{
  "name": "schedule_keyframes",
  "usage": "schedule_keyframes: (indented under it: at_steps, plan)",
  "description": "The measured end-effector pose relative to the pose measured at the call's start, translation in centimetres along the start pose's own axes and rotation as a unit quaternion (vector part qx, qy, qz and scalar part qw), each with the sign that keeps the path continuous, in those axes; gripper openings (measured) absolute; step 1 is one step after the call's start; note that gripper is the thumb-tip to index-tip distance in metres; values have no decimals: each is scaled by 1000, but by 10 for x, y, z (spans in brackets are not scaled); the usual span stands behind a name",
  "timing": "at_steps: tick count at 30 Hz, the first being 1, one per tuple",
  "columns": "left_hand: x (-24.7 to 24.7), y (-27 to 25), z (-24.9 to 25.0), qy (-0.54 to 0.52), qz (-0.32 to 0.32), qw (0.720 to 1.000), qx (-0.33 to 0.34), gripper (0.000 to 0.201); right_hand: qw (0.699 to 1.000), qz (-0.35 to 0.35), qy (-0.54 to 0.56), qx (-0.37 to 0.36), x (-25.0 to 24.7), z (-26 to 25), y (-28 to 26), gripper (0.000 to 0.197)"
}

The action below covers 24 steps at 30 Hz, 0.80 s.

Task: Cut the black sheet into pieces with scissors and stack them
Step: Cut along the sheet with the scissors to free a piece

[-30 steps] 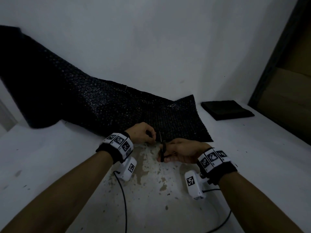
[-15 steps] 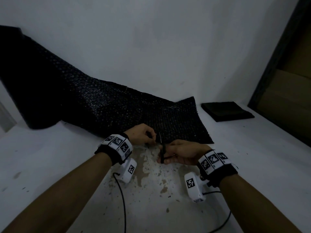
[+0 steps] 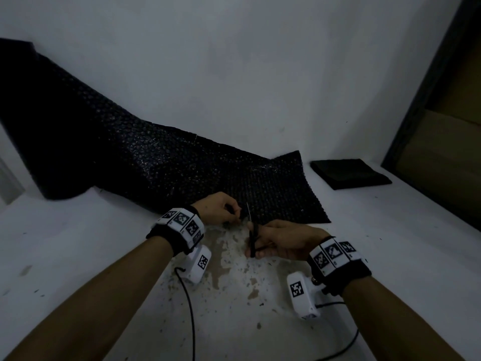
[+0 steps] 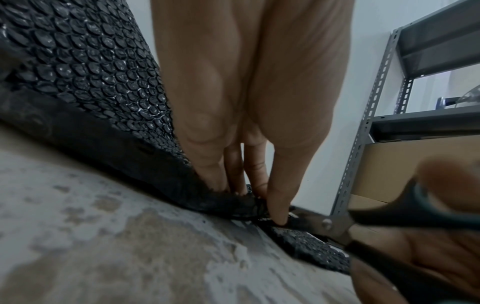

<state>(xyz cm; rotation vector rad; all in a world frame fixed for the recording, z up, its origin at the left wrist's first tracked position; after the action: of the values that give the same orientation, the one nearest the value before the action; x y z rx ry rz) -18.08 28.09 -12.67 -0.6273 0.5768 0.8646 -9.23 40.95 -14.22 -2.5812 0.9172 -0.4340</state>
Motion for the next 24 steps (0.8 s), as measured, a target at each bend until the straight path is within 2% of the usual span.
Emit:
schedule_keyframes:
  at_steps: [3,7,12,16,24]
  plan:
    - [0,-2,4,1,-3,1000,0,16,1000,-1,12,0,1,-2,0,46]
    - [2,-6,5,-36,-5,999,13,14,999,18,36,-11,-1,-5,6,39]
    - [3,-9,0,-64,-2,998,23,5,999,27,33,-21,-4,-11,15,48]
    - [3,-10,-2,-82,0,996,35,5,998,27,36,-30,-6,-15,18,41]
    - [4,-13,-2,-131,-4,989,65,7,999,25,8,-29,-9,-16,24,39]
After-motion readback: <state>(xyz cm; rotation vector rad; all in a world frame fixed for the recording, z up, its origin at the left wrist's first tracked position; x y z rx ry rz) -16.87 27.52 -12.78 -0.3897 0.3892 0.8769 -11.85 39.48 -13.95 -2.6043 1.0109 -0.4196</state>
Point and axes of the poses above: each hand's wrist, its own y-axis towards the middle knuckle, its own x-axis out of the palm, z = x × y, the point moved 10 cm from there along y, towards the middle knuckle, and after that the axes turned 12 degrees about -z, right-handed, at the moved point
